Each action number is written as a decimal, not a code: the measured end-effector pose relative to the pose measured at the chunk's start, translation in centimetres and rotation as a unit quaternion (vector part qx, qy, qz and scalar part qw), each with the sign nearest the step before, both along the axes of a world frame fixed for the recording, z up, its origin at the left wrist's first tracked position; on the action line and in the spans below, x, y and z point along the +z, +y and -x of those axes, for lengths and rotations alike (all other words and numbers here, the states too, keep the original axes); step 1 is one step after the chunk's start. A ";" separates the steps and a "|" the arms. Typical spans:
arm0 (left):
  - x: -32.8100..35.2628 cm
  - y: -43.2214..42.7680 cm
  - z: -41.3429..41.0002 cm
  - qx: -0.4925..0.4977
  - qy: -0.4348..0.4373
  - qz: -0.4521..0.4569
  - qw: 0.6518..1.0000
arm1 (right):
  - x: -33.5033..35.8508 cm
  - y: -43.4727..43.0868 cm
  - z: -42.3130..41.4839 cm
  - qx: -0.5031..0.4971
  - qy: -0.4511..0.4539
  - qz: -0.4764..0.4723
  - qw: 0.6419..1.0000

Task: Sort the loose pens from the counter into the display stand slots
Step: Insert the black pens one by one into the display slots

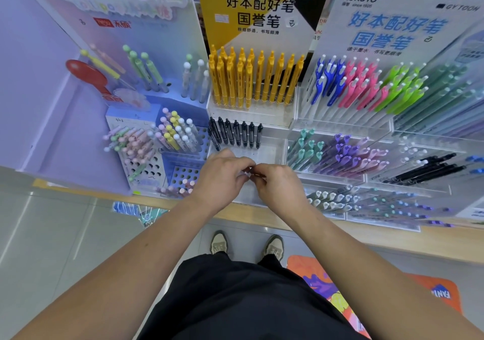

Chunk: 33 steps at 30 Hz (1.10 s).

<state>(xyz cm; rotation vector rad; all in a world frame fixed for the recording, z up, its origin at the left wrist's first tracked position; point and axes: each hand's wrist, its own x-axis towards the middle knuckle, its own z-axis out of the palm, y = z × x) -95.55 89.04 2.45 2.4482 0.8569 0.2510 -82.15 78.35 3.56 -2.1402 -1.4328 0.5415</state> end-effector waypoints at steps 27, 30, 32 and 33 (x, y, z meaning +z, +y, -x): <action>3.5 -5.4 5.4 0.033 -0.085 0.108 0.990 | 5.1 -5.9 3.1 -0.145 0.098 -0.020 0.984; 6.2 -6.8 7.9 0.028 -0.056 0.241 0.968 | 6.7 -9.8 6.5 -0.258 0.206 -0.086 0.940; 7.8 -8.1 9.0 0.020 -0.082 0.303 0.949 | 7.5 -12.3 8.9 -0.314 0.233 -0.150 0.908; 8.6 -8.9 9.4 0.015 -0.092 0.322 0.942 | 8.0 -13.5 10.0 -0.338 0.236 -0.172 0.895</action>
